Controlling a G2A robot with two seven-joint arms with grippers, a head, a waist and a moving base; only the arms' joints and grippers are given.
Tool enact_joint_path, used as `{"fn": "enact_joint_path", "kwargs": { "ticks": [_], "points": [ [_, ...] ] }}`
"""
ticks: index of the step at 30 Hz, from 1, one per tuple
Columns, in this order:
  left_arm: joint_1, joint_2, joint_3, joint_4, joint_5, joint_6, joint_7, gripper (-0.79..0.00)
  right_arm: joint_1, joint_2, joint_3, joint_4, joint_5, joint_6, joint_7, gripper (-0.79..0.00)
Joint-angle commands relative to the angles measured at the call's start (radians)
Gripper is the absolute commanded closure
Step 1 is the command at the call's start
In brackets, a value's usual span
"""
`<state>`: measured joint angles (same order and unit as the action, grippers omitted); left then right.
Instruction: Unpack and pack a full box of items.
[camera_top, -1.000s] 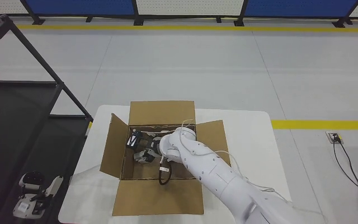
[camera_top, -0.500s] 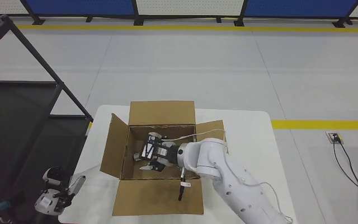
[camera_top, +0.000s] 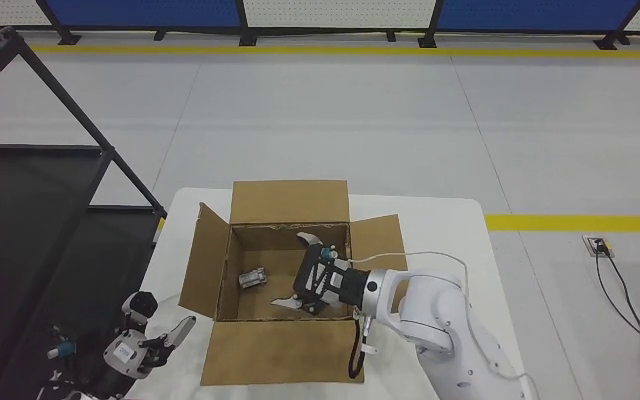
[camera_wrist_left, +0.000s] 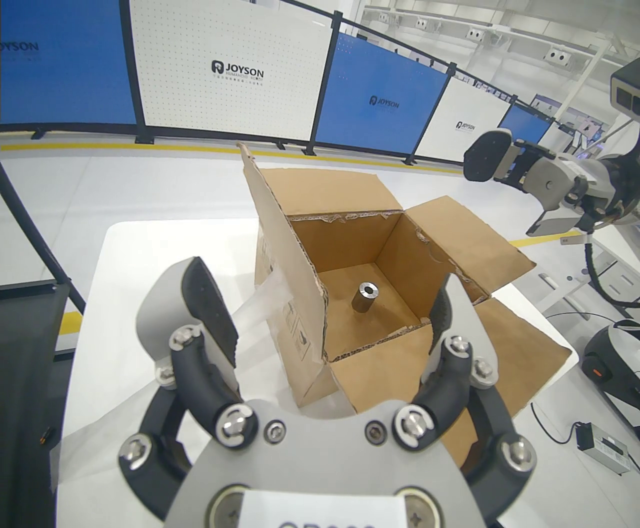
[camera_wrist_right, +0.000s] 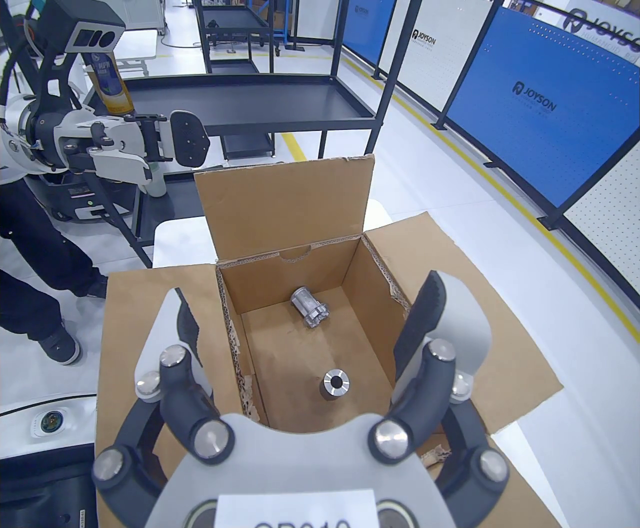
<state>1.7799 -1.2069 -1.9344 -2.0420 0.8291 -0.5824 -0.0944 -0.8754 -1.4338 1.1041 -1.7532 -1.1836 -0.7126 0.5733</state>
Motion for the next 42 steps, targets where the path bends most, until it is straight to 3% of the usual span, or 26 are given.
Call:
{"fn": "enact_joint_path", "kwargs": {
  "ticks": [1, 8, 15, 18, 24, 30, 42],
  "points": [
    [0.0, 0.0, 0.0, 0.0, 0.0, 0.0, 0.0, -0.785, -0.006, 0.001, 0.004, 0.02, 0.011, 0.024, -0.01, -0.785],
    [-0.042, 0.004, 0.065, -0.027, 0.05, 0.033, -0.072, -0.785, -0.025, 0.017, 0.138, 0.035, 0.165, 0.08, -0.043, -0.785],
    [-0.1, 0.008, 0.164, -0.047, 0.116, 0.041, -0.152, -0.785, -0.111, 0.05, 0.334, -0.005, 0.339, 0.094, 0.019, -0.785],
    [-0.12, 0.01, 0.206, -0.052, 0.139, 0.035, -0.185, -0.785, -0.152, 0.065, 0.42, -0.016, 0.425, 0.113, 0.07, -0.785],
    [-0.166, 0.014, 0.288, -0.04, 0.165, 0.022, -0.256, -0.785, -0.172, 0.097, 0.533, 0.03, 0.61, 0.149, 0.283, -0.785],
    [-0.228, 0.019, 0.349, 0.007, 0.149, 0.022, -0.345, -0.785, -0.107, 0.12, 0.534, 0.166, 0.684, 0.182, 0.464, -0.785],
    [-0.241, 0.02, 0.364, 0.02, 0.154, 0.034, -0.361, -0.785, -0.106, 0.121, 0.517, 0.187, 0.708, 0.215, 0.453, -0.785]
  ]
}}
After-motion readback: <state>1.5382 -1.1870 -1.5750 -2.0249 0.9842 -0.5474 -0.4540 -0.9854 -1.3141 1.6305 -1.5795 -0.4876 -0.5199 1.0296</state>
